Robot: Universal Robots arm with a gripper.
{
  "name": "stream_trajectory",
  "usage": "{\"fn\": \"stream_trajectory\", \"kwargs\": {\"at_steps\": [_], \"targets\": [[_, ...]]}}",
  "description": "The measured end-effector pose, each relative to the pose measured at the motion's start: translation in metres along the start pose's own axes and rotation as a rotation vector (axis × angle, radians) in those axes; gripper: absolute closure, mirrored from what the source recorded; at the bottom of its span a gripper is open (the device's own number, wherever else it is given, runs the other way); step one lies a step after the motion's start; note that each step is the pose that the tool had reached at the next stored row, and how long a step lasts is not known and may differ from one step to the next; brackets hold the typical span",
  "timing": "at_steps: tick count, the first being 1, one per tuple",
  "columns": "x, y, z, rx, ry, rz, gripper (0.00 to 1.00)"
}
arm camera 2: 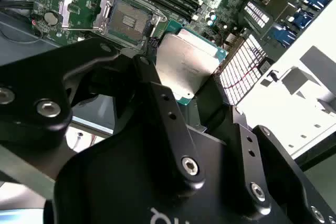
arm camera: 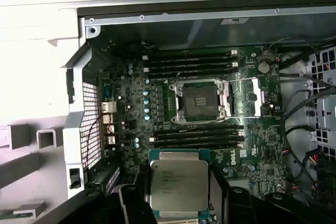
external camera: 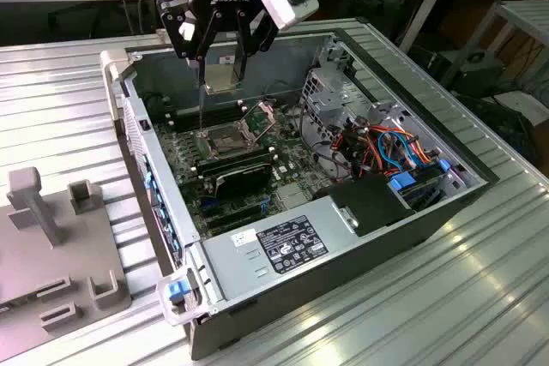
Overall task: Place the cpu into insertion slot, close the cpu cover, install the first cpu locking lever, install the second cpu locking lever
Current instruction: 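Place the cpu into insertion slot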
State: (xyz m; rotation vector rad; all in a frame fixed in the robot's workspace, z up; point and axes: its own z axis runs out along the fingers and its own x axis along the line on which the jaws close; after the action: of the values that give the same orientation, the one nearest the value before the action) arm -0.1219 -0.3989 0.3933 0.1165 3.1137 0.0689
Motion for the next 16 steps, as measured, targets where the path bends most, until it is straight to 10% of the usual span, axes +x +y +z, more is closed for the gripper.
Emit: {"fn": "stream_trajectory", "kwargs": {"at_steps": [16], "targets": [[-0.0007, 0.0004, 0.0002, 0.0008, -0.0017, 0.038, 0.45]]}}
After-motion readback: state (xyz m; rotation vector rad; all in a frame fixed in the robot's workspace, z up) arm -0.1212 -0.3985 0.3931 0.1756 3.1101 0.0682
